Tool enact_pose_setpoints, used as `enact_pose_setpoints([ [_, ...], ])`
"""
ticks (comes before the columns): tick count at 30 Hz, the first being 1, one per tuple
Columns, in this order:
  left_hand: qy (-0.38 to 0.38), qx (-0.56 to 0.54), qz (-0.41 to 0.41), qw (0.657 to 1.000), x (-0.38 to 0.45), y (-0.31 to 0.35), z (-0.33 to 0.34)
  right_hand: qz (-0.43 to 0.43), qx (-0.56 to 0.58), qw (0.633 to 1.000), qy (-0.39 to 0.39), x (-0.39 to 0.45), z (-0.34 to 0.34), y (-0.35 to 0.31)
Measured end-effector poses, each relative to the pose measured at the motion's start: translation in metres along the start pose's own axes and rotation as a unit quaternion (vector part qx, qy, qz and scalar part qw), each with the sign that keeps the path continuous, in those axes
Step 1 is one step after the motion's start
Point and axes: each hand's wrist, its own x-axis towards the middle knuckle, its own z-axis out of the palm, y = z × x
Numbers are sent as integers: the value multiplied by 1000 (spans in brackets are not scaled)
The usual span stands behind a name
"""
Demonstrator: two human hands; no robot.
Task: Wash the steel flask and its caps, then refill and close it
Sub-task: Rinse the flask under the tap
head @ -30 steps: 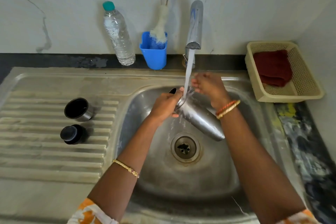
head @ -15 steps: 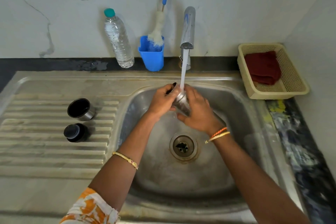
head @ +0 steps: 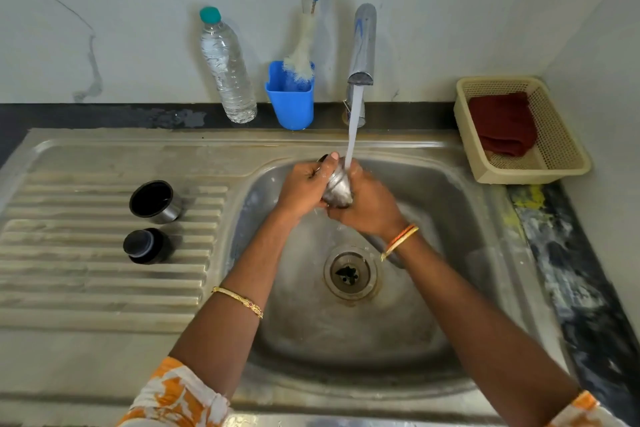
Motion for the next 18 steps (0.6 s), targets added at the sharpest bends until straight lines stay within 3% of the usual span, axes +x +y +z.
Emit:
enact_pose_setpoints([
  [2, -19, 12, 16, 1000, 3, 0, -2, 57, 199, 968, -141, 14, -17, 2],
  [3, -29, 11, 24, 999, 3, 0, -2, 72, 257, 948, -175, 19, -22, 3],
  [5, -32, -8, 17, 999, 3, 0, 0, 59, 257, 951, -163, 18, -22, 0],
  [7, -2, -27, -8, 1000, 4, 2, 5, 8, 28, 999, -35, 5, -3, -5],
  [9, 28, -11, -5, 1000, 5, 3, 9, 12, -235, 969, 73, -17, 20, -19],
  [11, 28, -6, 5, 1000, 5, 4, 12, 51, -273, 958, 72, -24, 25, -30],
  [13, 31, -25, -3, 999, 4, 3, 11, 19, -161, 987, 19, -19, 13, -26],
  [15, 44, -75, -3, 996, 3, 1, 8, 4, 54, 995, -80, -6, -10, -17],
  [18, 58, -156, -1, 986, 4, 3, 7, 112, 245, 937, -223, 3, -37, -10],
])
